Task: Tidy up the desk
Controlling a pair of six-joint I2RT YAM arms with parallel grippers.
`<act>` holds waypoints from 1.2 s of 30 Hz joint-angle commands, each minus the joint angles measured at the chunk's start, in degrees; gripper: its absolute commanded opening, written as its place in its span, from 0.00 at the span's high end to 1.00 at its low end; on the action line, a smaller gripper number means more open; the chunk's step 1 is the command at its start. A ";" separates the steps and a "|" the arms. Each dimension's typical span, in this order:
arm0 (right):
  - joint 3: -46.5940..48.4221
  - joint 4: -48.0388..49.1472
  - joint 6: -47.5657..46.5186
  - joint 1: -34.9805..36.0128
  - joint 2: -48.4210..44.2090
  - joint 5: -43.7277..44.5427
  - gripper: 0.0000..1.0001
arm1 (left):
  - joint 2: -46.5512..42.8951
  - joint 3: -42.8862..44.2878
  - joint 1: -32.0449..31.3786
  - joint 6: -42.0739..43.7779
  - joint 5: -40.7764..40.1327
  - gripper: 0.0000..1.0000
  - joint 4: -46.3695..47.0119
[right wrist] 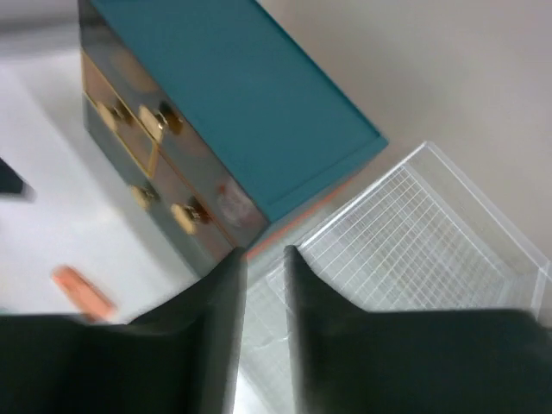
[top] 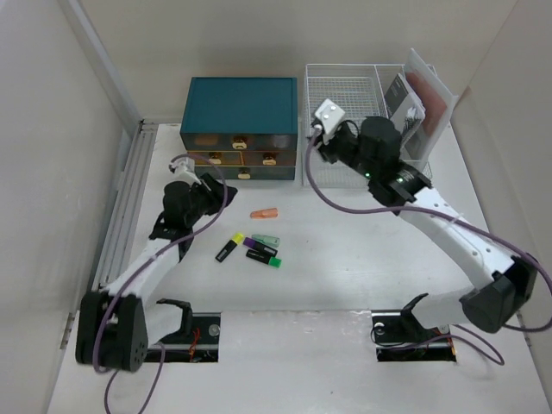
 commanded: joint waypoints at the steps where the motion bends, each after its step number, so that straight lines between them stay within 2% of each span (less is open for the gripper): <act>1: -2.53 -0.57 8.32 -2.60 -2.53 -8.83 0.76 | 8.68 1.44 -1.87 -4.77 3.56 0.63 15.11; 2: -2.54 -0.57 9.65 -3.39 -3.06 -10.16 1.00 | 10.53 2.58 -1.88 -5.73 3.57 0.63 16.78; 5: -2.02 -1.62 12.12 -6.38 -3.59 -15.95 1.00 | 15.99 4.77 -4.16 -7.05 3.58 0.61 23.37; 9: -2.53 -1.62 12.74 -9.02 -4.12 -20.09 0.88 | 22.40 7.42 -5.48 -10.13 2.17 0.54 28.48; 13: -3.59 -1.62 14.23 -12.44 -4.12 -24.92 0.86 | 26.45 8.12 -6.63 -11.45 -2.48 0.48 32.17; 17: -4.12 -1.62 14.76 -14.55 -4.12 -28.00 0.86 | 30.14 7.60 -6.63 -13.99 -3.02 0.44 36.91; 19: -4.12 -1.62 14.76 -14.56 -4.12 -28.01 0.86 | 33.04 7.60 -6.63 -16.37 -1.53 0.44 39.90; 22: -4.12 -1.62 14.76 -15.09 -4.12 -29.06 0.86 | 37.34 7.07 -6.63 -20.31 0.66 0.43 49.19; 26: -4.65 -1.62 14.76 -15.09 -3.59 -29.59 0.86 | 41.48 7.07 -7.15 -22.62 2.25 0.38 55.98; 36: -5.18 -1.62 14.76 -15.09 -1.92 -30.74 0.86 | 44.39 11.99 -7.68 -23.32 2.25 0.37 56.70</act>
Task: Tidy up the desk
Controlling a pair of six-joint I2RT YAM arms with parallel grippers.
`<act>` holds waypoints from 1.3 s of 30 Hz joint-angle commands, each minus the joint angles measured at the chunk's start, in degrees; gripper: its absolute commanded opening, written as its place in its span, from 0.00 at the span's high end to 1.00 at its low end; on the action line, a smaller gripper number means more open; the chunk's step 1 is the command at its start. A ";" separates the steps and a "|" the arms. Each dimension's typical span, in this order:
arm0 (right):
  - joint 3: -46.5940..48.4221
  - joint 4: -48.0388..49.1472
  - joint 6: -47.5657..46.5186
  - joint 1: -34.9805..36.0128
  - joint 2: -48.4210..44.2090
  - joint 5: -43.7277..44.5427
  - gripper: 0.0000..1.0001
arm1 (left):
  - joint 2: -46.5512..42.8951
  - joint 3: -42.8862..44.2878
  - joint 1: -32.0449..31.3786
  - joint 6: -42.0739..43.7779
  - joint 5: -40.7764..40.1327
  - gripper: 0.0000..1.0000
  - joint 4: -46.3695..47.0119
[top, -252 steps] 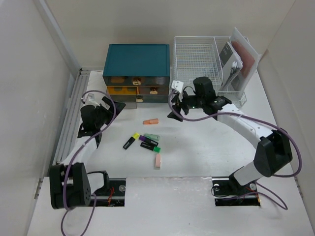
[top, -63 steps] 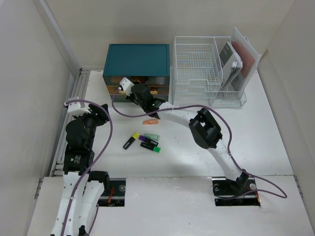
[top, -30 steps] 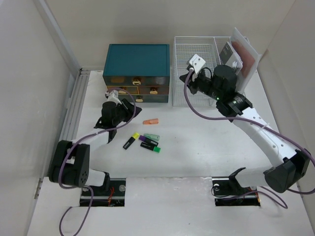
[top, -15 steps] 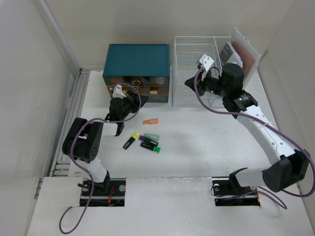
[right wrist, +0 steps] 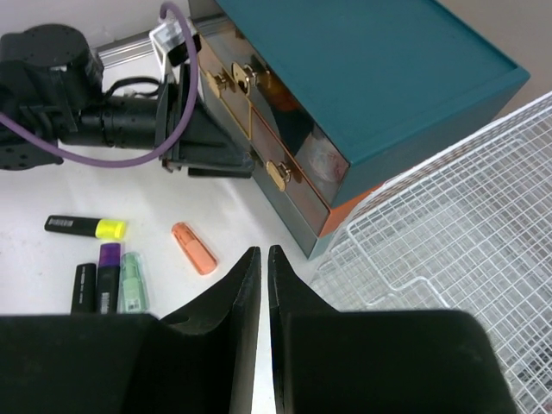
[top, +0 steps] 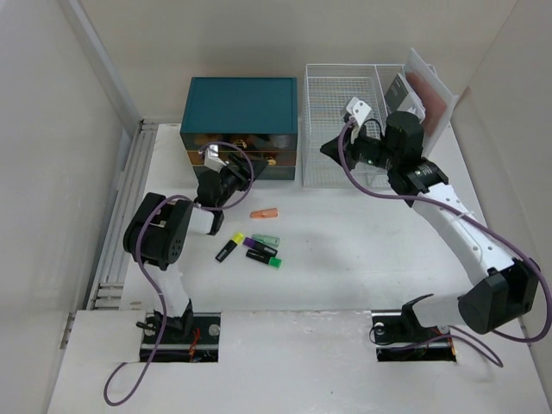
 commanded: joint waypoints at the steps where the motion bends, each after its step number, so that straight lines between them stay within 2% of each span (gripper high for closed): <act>1: -0.63 1.39 0.57 -0.18 0.44 -2.26 0.86 | 0.52 4.07 -0.10 -0.68 0.37 0.37 5.60; 9: -0.63 1.39 0.57 -0.18 0.97 -2.78 0.86 | 2.80 9.01 -0.10 0.47 -0.86 0.39 -2.48; 18: -0.63 1.39 0.57 -0.18 0.97 -2.78 0.86 | 4.47 12.52 -0.10 0.99 -1.48 0.42 -5.82; 23: -0.63 1.39 0.57 -0.18 0.97 -2.78 0.86 | 5.10 14.71 -1.23 0.99 -2.62 0.54 -9.68; 26: -1.15 1.39 0.57 -0.18 0.97 -2.78 0.86 | 5.10 15.25 -1.86 1.61 -3.84 0.57 -12.06; 30: -1.16 1.39 0.57 -0.18 0.97 -3.31 0.86 | 4.49 14.46 -2.38 1.61 -4.99 0.66 -12.07; 39: -1.16 1.39 0.57 -0.18 0.97 -3.84 0.86 | 1.06 4.11 -4.75 0.47 -6.13 0.78 -5.93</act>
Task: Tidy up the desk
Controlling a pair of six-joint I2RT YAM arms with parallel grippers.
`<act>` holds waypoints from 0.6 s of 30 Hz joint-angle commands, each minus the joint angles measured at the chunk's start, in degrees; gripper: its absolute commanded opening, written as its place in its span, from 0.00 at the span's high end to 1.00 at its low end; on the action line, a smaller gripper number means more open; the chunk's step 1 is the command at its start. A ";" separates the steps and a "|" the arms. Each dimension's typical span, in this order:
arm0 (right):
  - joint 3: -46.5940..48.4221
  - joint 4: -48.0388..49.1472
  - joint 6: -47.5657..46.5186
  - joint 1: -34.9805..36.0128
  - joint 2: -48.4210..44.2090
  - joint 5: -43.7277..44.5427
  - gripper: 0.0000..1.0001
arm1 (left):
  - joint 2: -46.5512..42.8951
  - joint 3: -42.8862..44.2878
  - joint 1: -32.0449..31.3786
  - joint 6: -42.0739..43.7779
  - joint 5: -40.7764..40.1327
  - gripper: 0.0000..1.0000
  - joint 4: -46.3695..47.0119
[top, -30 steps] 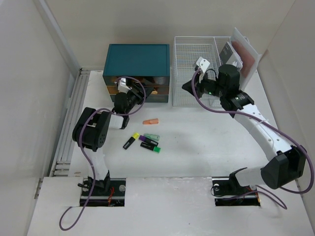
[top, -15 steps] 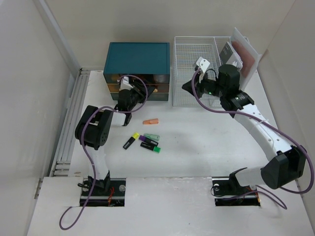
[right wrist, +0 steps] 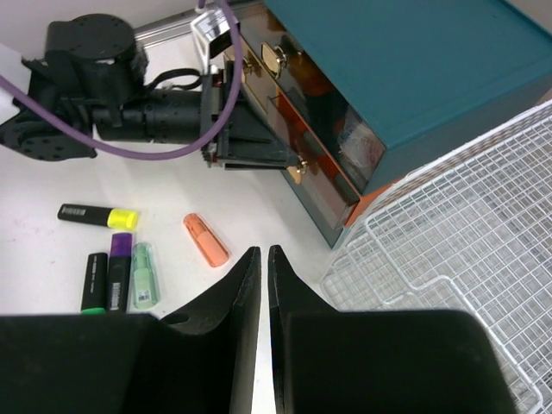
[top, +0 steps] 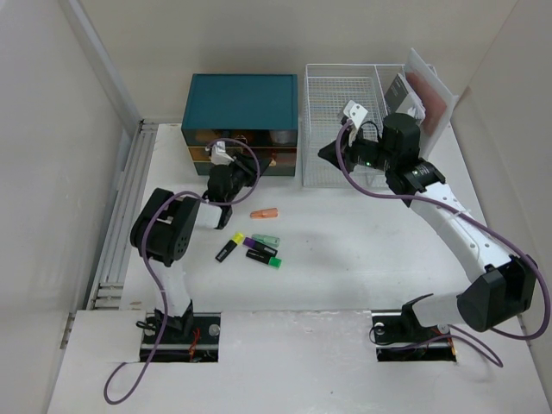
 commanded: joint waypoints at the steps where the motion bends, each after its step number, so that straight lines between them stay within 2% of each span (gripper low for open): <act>1: -0.13 1.39 0.55 -0.18 -0.19 -2.37 0.86 | -3.40 -5.81 -1.63 0.53 0.36 0.78 2.42; 9: -0.13 1.39 0.55 -0.18 0.33 -2.90 0.86 | -8.85 -15.22 -4.70 -0.08 -0.87 0.78 7.71; 14: -0.13 1.39 0.55 -0.18 0.86 -2.90 0.86 | -12.02 -19.35 -6.55 -0.08 -2.02 0.77 7.71; 15: -0.13 1.39 0.55 -0.18 0.86 -3.43 0.86 | -12.72 -19.36 -6.55 -0.08 -2.02 0.72 7.71; 17: -0.13 1.39 0.55 -0.18 1.48 -3.43 0.86 | -13.25 -19.36 -6.55 0.44 -2.02 0.50 7.11; 18: -0.13 1.39 0.55 -0.18 1.48 -3.43 0.85 | -13.25 -19.36 -6.55 0.44 -2.02 0.28 7.10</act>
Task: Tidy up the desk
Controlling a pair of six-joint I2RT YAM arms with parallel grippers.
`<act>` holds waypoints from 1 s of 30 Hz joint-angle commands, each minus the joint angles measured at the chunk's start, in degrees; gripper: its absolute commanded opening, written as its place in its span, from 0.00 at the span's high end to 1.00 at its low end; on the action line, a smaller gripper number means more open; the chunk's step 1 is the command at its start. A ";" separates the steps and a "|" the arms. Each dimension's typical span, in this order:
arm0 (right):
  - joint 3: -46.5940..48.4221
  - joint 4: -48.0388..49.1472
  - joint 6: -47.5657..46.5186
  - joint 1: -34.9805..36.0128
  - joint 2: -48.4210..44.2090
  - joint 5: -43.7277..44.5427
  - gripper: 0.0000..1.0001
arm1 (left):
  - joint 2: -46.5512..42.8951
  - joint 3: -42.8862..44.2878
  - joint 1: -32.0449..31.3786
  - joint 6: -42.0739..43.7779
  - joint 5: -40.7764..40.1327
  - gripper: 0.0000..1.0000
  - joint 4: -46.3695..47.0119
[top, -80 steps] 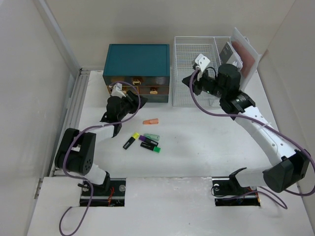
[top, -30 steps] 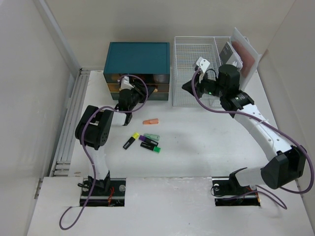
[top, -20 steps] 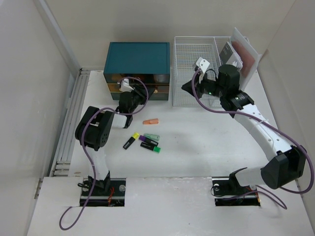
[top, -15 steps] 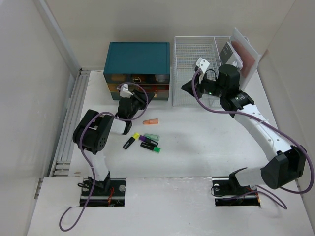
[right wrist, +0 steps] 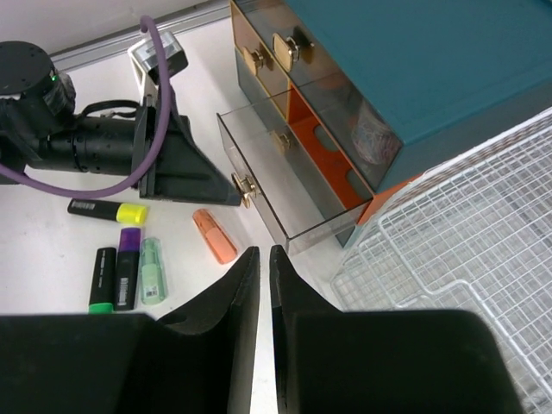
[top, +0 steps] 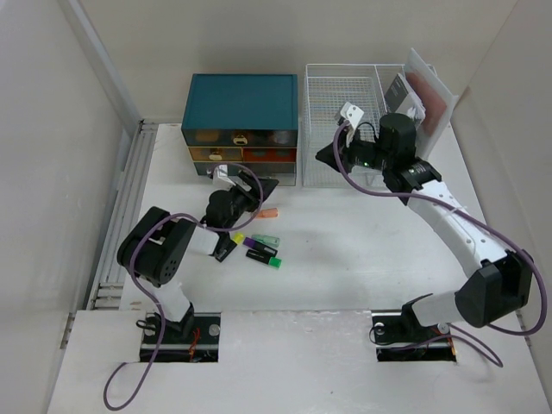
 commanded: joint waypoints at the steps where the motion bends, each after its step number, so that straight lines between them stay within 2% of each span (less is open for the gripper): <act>1: -0.13 1.42 0.40 -0.18 0.36 -1.73 0.84 | -2.52 -0.82 -1.07 1.16 1.18 0.20 -1.20; 4: -0.65 1.42 -0.13 -0.18 0.89 -1.73 0.81 | -4.36 -1.35 -1.07 1.78 1.17 0.03 -2.79; 5: -0.66 1.42 -0.13 -0.18 0.89 -1.73 0.81 | -5.94 -1.35 -0.54 2.48 1.17 0.00 -3.49; 6: -0.66 1.42 -0.74 -0.18 0.89 -2.34 0.81 | -6.91 -1.35 -0.54 3.36 1.17 0.00 -4.19; 8: -0.66 1.42 -2.14 -0.18 1.41 -3.74 0.75 | -9.45 -2.05 -0.54 3.89 1.17 0.00 -6.47; 10: -0.66 -1.82 -6.53 -0.18 2.55 -5.85 0.70 | -15.25 -3.45 -1.15 5.82 0.48 0.00 -8.76; 11: 0.13 -3.49 -8.63 -0.18 3.17 -8.73 0.64 | -17.62 -3.46 -1.94 6.61 -0.31 0.00 -13.12; 12: 1.35 -8.38 -11.79 -0.18 3.96 -11.11 0.62 | -22.95 -3.46 -2.47 7.66 -0.93 0.04 -15.95; 13: 1.97 -11.73 -20.26 -0.18 4.84 -13.13 0.60 | -25.79 -3.46 -3.52 8.98 -1.63 0.06 -19.02; 14: 2.50 -14.90 -24.69 -0.18 6.76 -14.98 0.59 | -28.51 -2.50 -3.53 12.12 -3.12 0.09 -22.36; 15: 2.51 -17.72 -28.83 0.51 7.65 -17.87 0.59 | -31.24 -1.71 -4.40 13.72 -3.92 0.14 -29.53; 16: 3.12 -24.62 -33.48 1.13 8.53 -19.03 0.59 | -36.48 -0.74 -4.41 15.39 -4.54 0.22 -33.25; 17: 3.12 -28.52 -44.84 2.01 10.10 -19.82 0.59 | -38.97 1.44 -4.41 16.97 -5.24 0.46 -37.21; 18: 3.12 -31.60 -49.56 4.28 10.81 -20.35 0.59 | -41.17 3.12 -4.41 20.56 -7.51 0.59 -46.04; 20: 2.51 -34.79 -54.78 7.10 11.44 -19.66 0.59 | -46.28 7.33 -4.41 25.05 -10.59 0.77 -55.74; 21: 2.51 -33.84 -54.80 8.77 12.05 -18.79 0.59 | -47.51 11.44 -4.41 27.34 -13.65 0.80 -60.14; 22: 1.72 -32.96 -54.80 12.61 12.05 -16.17 0.59 | -48.57 13.74 -4.41 32.41 -14.81 0.80 -68.19; 23: 0.58 -28.86 -53.23 14.91 12.05 -13.97 0.59 | -50.23 16.12 -4.41 34.63 -15.78 0.80 -72.19; 25: -1.35 -22.43 -45.15 21.22 12.05 -7.22 0.59 | -51.82 21.92 -4.93 38.59 -19.46 0.77 -82.27; 28: -3.03 -12.67 -35.05 26.52 12.83 -0.70 0.59 | -57.35 24.58 -4.93 44.13 -25.34 0.67 -88.21; 30: -1.99 -9.76 -28.04 29.26 14.59 3.18 0.59 | -64.09 23.10 -4.93 45.55 -30.01 0.40 -89.10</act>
